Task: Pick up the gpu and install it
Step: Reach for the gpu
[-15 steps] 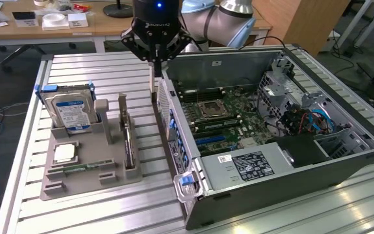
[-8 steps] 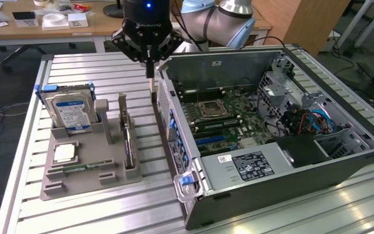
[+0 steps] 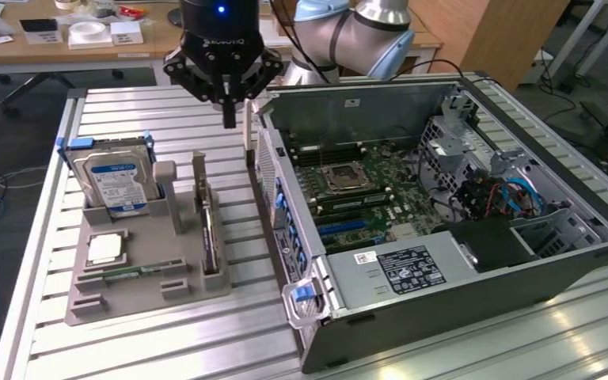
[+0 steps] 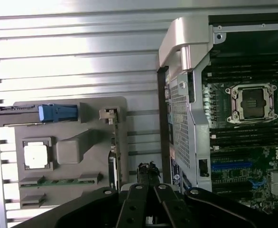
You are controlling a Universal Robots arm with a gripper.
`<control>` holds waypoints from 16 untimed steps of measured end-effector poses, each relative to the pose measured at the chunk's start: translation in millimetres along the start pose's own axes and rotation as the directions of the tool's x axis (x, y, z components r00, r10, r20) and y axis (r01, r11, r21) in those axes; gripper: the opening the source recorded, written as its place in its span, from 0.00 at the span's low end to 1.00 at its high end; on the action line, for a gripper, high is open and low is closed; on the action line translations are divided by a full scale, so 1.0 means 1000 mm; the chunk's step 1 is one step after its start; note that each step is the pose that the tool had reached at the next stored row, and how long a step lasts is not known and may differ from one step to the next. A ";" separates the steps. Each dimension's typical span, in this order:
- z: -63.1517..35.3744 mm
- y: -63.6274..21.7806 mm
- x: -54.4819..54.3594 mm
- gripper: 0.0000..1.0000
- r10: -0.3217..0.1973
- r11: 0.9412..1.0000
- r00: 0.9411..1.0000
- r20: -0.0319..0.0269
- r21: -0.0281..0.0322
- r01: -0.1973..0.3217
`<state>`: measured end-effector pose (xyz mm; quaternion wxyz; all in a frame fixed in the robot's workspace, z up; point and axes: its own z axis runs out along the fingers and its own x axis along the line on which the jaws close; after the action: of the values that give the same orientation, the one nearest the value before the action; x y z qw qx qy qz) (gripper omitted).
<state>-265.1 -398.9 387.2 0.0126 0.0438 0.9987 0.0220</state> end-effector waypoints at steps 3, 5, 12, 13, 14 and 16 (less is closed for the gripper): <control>-0.0001 -0.0005 0.005 0.11 0.000 1.000 1.000 0.000 0.000 0.000; -0.0001 -0.0007 0.009 0.11 0.001 1.000 1.000 0.000 0.000 -0.001; -0.0002 -0.0015 0.017 0.11 0.001 1.000 1.000 0.000 0.000 -0.001; -0.0002 -0.0015 0.017 0.11 0.001 1.000 1.000 0.000 0.000 -0.001; -0.0002 -0.0016 0.018 0.11 0.001 1.000 1.000 0.000 0.000 -0.001; -0.0002 -0.0016 0.018 0.11 0.001 1.000 1.000 0.000 0.000 -0.001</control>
<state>-283.3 -398.9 386.8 0.0127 0.0444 0.9987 0.0220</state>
